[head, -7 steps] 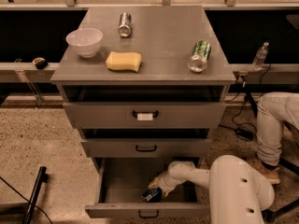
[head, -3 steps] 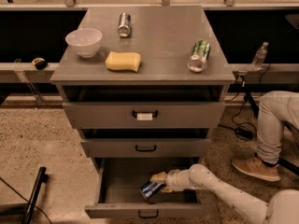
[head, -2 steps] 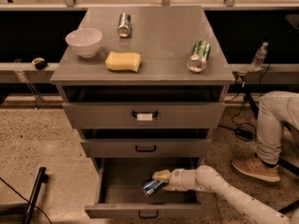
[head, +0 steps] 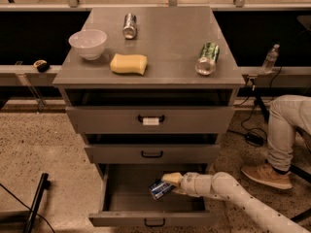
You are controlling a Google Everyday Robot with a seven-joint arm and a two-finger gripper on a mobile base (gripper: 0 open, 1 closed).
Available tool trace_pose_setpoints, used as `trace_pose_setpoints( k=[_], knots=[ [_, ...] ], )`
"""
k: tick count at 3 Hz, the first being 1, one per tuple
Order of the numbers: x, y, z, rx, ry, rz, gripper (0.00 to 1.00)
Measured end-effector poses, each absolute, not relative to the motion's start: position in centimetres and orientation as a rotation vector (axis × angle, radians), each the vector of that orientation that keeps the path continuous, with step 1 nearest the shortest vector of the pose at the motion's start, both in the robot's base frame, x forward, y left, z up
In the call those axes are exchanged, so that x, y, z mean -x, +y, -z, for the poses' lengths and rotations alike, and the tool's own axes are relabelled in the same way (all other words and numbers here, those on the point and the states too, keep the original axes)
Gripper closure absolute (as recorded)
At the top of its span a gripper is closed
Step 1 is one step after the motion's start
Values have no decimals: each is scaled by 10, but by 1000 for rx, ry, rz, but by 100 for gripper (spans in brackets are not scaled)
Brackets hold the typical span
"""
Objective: Pick pepsi can from bottom drawer and place on counter
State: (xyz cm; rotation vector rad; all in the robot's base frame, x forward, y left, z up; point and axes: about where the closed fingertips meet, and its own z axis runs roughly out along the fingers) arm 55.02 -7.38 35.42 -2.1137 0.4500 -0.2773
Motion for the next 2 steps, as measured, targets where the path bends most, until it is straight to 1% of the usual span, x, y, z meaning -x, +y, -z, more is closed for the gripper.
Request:
trace_pose_setpoints(
  k=[1, 2],
  knots=[
    [-550, -72, -371, 2059, 407, 298, 100],
    [-531, -68, -434, 1938, 269, 374, 100]
  ],
)
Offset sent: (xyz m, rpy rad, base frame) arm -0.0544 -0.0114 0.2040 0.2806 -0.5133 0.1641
